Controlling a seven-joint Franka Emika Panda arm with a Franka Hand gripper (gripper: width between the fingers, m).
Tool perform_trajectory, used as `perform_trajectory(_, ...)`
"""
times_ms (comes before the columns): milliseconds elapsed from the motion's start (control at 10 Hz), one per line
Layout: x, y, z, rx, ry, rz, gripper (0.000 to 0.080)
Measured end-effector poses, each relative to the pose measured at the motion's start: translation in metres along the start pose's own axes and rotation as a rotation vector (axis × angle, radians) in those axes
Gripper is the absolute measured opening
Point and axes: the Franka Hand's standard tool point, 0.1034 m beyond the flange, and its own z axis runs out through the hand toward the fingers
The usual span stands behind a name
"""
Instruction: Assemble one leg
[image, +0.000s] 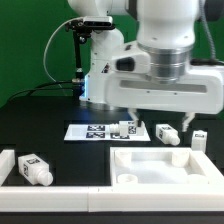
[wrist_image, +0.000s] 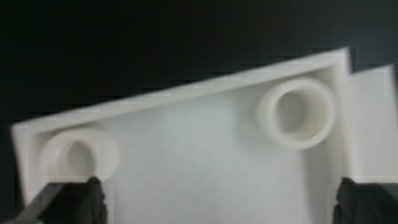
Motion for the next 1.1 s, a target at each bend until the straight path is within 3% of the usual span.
perform_trajectory(100,-0.002,-0.002,-0.006,-0.006,-0.035,-0.011,0.0649)
perform_trajectory(300,-0.004,0.007,0.0,-0.029,-0.171,0.009,0.0649)
perform_trajectory(400,-0.005,0.005,0.002,-0.044,-0.222,0.031,0.0649)
perform_trajectory(600,-0.032,-0.037,0.014,-0.064,-0.272,-0.004,0.0649)
perform_trajectory(700,-0.043,-0.04,0.012,-0.098,-0.351,0.026,0.0649)
perform_trajectory(1000,-0.036,-0.039,0.016,-0.093,-0.356,0.024,0.0649)
perform_trajectory(1100,-0.039,-0.041,0.027,-0.045,-0.385,0.059,0.0649)
